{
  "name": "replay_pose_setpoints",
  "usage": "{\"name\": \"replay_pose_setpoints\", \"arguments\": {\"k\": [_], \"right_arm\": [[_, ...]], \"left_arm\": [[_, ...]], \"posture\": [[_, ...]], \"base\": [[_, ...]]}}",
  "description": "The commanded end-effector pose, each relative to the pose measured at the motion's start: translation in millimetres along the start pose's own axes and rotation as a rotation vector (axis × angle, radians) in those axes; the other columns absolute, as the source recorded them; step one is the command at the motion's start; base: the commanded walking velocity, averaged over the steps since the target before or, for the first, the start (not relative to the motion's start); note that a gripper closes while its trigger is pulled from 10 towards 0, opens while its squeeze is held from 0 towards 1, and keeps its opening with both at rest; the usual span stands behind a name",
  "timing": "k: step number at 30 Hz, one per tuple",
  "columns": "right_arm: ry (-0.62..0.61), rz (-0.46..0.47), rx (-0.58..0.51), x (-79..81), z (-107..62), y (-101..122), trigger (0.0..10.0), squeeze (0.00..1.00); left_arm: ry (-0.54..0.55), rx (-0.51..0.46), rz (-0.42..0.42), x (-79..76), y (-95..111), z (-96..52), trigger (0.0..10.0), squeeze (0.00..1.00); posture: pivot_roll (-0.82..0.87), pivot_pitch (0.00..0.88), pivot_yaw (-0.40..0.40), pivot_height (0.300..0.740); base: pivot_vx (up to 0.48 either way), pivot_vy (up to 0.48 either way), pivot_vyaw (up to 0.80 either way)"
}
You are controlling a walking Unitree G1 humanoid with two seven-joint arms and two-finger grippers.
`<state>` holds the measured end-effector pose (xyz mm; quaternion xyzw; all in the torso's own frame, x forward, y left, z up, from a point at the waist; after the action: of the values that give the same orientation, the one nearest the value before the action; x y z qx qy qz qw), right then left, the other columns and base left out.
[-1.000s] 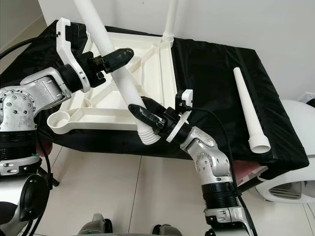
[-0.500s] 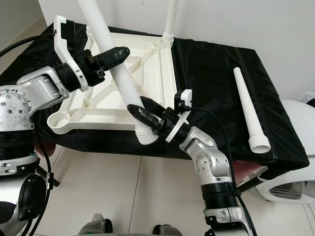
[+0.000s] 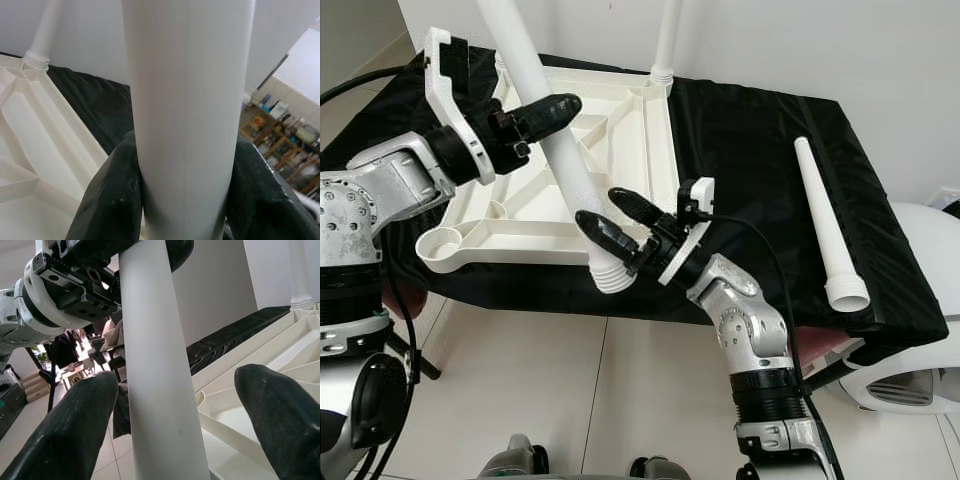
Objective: Building children table
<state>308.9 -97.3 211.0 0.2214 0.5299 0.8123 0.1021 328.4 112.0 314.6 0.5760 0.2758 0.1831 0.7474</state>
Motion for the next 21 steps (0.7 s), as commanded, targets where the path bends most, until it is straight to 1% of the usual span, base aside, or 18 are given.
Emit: {"name": "replay_pose_setpoints", "arguments": {"k": [1,2,3,4,5,6,7,8,13,17,21], "right_arm": [[-0.020,0.003,0.000,-4.5,-2.8,3.5,10.0,1.00],[-0.026,-0.001,0.005,-5.8,-3.1,5.1,10.0,1.00],[-0.026,-0.001,0.005,-5.8,-3.1,5.1,10.0,1.00],[-0.042,-0.011,0.021,-8.1,-3.1,6.7,10.0,1.00],[-0.050,-0.028,0.060,-9.4,-2.7,7.1,10.0,0.81],[-0.050,-0.028,0.060,-9.4,-2.7,7.1,10.0,0.81],[-0.053,-0.043,0.100,-9.8,-2.2,6.9,10.0,0.00],[-0.048,-0.053,0.137,-9.3,-1.4,7.1,10.0,0.00],[-0.034,-0.058,0.174,-7.8,0.0,8.0,10.0,0.00],[0.011,-0.067,0.234,-2.5,4.3,9.3,10.0,0.00],[0.044,-0.079,0.276,0.8,6.6,8.1,10.0,0.00]], "left_arm": [[-0.139,-0.020,0.057,-16.3,6.8,2.1,10.0,0.00],[-0.152,-0.010,0.084,-19.5,6.5,2.4,10.0,0.00],[-0.152,-0.010,0.084,-19.5,6.5,2.4,10.0,0.00],[-0.169,-0.001,0.116,-23.5,6.0,2.9,10.0,0.00],[-0.191,0.011,0.148,-28.1,4.9,3.2,10.0,0.00],[-0.191,0.011,0.148,-28.1,4.9,3.2,10.0,0.00],[-0.210,0.020,0.172,-31.9,3.7,3.4,10.0,0.00],[-0.222,0.027,0.194,-34.9,2.6,4.1,10.0,0.00],[-0.233,0.032,0.216,-37.6,1.6,5.4,10.0,0.00],[-0.260,0.047,0.242,-44.3,-1.8,9.0,10.0,0.00],[-0.275,0.062,0.254,-47.4,-5.0,11.1,10.0,0.00]], "posture": [[0.02,0.072,-0.038,0.740],[0.02,0.072,-0.038,0.740],[0.02,0.072,-0.038,0.740],[0.01,0.075,-0.037,0.740],[0.01,0.078,-0.040,0.740],[0.01,0.078,-0.040,0.740],[0.01,0.079,-0.039,0.740],[0.01,0.081,-0.041,0.740],[0.01,0.083,-0.042,0.740],[0.01,0.088,-0.045,0.740],[0.01,0.090,-0.046,0.740]], "base": [[0.000,0.000,0.00],[0.000,0.000,0.00],[0.000,0.000,0.00],[0.000,0.000,0.00],[0.000,0.000,0.00],[0.000,0.000,0.00],[0.000,0.000,0.00],[0.000,0.000,0.00],[0.000,0.000,0.00],[0.000,0.000,0.00],[0.000,0.000,0.00]]}}
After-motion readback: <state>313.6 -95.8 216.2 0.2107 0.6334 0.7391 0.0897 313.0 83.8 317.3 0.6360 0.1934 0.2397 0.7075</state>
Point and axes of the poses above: a point about 5 cm out from each wrist's last joint towards the gripper, its own z axis pointing out of the wrist towards the gripper, its own y axis along the axis of the wrist's last joint, x = y × z, the point moved 1 cm from there along z, pointing out of the wrist towards the gripper, and after that the axes turned 7 degrees about z, right-handed, at the moved point
